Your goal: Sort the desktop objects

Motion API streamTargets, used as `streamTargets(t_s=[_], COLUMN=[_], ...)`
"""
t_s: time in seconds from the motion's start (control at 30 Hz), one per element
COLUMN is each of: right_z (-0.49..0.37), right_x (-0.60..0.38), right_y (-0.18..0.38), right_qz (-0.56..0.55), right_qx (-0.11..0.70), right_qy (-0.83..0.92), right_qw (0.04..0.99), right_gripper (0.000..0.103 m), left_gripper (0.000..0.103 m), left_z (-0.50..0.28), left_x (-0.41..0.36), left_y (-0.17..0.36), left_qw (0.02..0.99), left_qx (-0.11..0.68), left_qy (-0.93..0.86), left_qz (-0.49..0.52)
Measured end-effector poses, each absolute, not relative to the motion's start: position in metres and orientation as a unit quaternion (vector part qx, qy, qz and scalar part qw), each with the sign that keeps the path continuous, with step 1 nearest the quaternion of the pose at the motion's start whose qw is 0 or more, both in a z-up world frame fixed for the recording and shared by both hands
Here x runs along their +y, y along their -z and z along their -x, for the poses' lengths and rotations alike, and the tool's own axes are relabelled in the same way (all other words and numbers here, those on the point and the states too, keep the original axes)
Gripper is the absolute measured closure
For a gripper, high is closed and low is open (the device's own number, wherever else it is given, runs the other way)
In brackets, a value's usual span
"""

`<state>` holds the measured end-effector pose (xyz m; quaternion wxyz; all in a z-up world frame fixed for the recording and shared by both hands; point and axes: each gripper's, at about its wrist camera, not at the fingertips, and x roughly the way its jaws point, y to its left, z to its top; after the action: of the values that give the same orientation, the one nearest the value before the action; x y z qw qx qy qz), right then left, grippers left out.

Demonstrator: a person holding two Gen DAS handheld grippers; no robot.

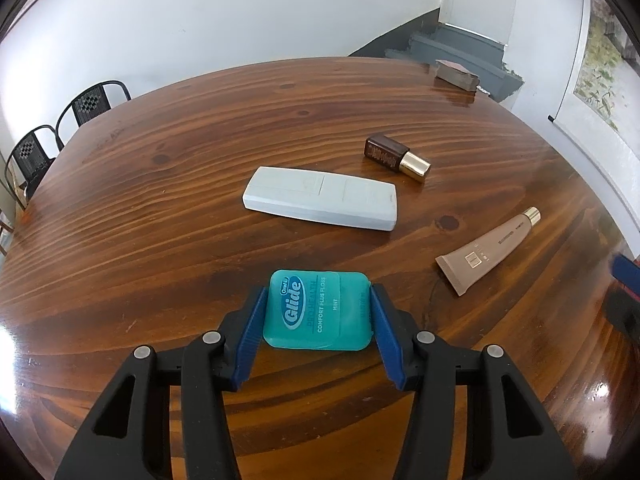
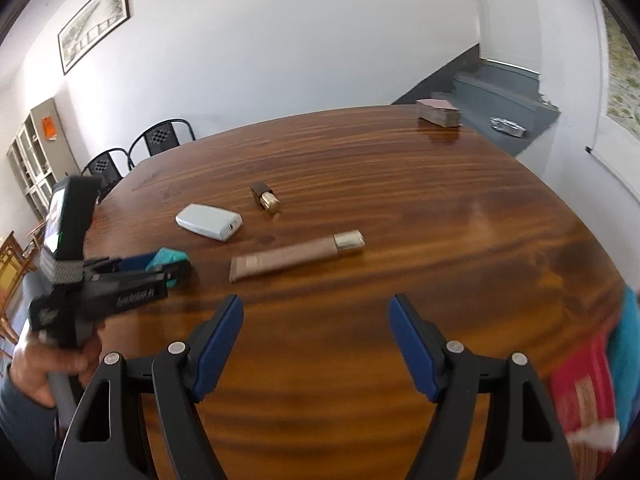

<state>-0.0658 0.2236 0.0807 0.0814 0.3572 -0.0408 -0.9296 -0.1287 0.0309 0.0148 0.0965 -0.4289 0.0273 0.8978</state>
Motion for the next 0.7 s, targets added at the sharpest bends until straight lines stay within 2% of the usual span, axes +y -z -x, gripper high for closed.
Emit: streamTargets(t_s=[0.27, 0.53, 0.7], right_z=[0.138, 0.185, 0.183], right_x=[0.223, 0.214, 0.216], right_y=[-0.074, -0.059, -0.047], right_qz=[-0.391, -0.439, -0.47], right_qx=[-0.065, -0.042, -0.02], right_qy=[0.91, 0.881, 0.86], right_qw=[0.125, 0.173, 0.196], right_gripper=[0.024, 0.024, 0.024], left_gripper=[0.048, 0.048, 0.048], left_z=[0.128, 0.128, 0.127], left_x=[0.025, 0.025, 0.025], left_y=[-0.019, -0.016, -0.016], left_qw=[0.093, 0.096, 0.096], left_qx=[0.009, 0.006, 0.006], left_qy=[-0.899, -0.896, -0.896], left_qz=[0.428, 0.433, 0.433])
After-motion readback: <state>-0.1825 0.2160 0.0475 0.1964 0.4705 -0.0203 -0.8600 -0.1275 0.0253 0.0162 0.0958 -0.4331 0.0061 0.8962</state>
